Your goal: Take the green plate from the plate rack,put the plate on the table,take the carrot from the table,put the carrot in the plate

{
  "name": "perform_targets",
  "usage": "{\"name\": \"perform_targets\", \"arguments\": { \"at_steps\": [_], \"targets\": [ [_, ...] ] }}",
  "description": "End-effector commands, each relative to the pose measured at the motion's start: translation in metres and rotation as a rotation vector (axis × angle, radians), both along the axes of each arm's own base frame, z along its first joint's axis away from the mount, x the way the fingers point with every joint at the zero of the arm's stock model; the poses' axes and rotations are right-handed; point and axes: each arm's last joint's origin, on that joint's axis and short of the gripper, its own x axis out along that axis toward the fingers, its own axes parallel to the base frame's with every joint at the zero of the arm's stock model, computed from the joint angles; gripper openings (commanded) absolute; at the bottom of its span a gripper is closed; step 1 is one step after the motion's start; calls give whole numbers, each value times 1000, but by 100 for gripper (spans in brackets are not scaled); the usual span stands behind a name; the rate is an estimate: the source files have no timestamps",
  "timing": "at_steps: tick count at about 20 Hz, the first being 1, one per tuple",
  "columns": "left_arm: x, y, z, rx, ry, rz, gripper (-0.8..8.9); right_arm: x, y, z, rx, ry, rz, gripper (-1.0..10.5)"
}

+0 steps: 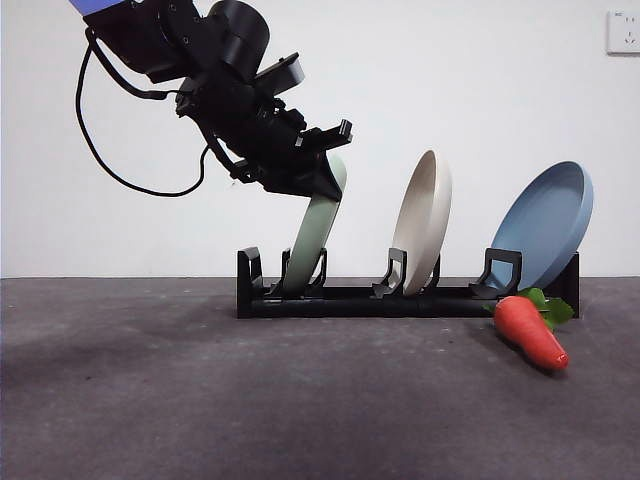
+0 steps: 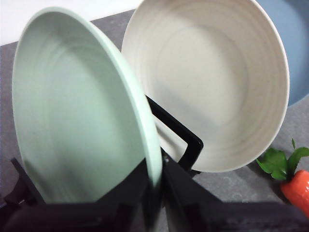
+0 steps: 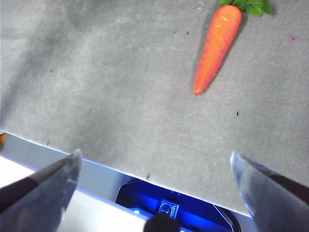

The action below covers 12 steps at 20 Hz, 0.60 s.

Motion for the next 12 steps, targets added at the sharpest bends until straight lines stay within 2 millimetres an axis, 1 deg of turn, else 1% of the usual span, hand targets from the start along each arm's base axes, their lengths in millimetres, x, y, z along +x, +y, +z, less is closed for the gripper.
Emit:
{"name": "perform_targets", "arguments": {
  "at_steps": [1,3,6,12],
  "targets": [
    [0,-2,-3,-18,23,-18,-8,0,0,1,2,-7,-8,660],
    [0,-2,-2,-47,40,-18,-8,0,0,1,2,-7,-8,660],
    [0,-2,9,-104,45,-23,-9,0,0,1,2,-7,-8,660],
    [-8,2,54,-186,-16,-24,-8,0,0,1,2,-8,-7,660]
  ]
}}
